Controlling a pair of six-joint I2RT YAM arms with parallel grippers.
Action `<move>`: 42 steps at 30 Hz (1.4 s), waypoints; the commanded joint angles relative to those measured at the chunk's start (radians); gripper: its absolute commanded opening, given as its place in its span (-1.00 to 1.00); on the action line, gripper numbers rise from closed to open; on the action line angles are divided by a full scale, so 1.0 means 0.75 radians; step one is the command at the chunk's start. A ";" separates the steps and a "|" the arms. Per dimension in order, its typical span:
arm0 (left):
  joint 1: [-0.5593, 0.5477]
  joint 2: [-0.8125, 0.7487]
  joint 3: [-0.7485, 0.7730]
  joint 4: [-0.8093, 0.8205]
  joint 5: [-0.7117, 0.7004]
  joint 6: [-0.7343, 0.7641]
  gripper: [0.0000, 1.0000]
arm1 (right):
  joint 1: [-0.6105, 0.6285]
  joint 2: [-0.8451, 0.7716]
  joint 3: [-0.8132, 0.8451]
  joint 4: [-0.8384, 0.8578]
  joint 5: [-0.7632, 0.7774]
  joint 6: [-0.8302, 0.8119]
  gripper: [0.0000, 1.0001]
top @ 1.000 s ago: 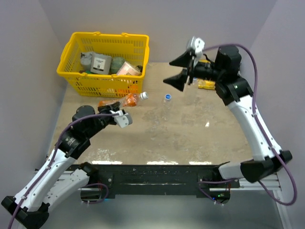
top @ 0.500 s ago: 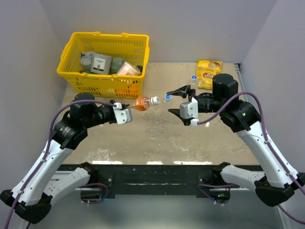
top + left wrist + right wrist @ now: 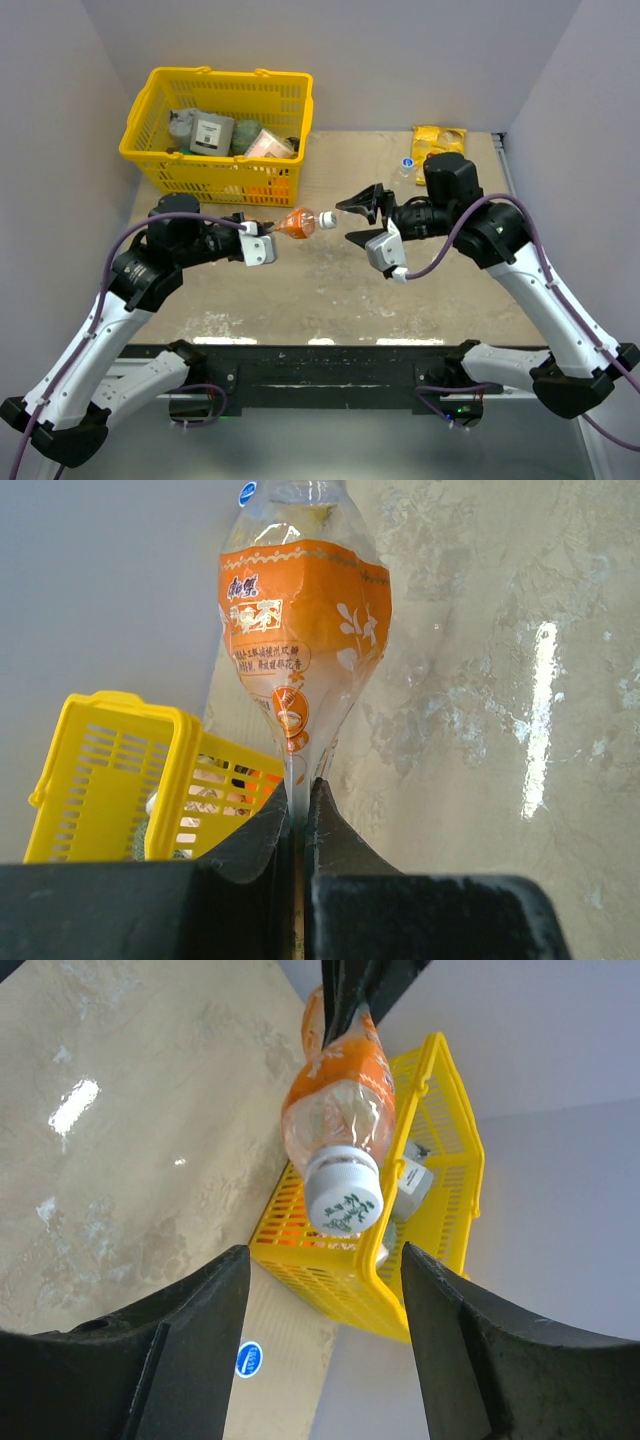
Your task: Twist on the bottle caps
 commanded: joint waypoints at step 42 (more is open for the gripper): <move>0.005 0.019 0.037 0.031 0.059 0.076 -1.00 | 0.155 0.025 0.047 0.003 0.063 -0.226 -0.28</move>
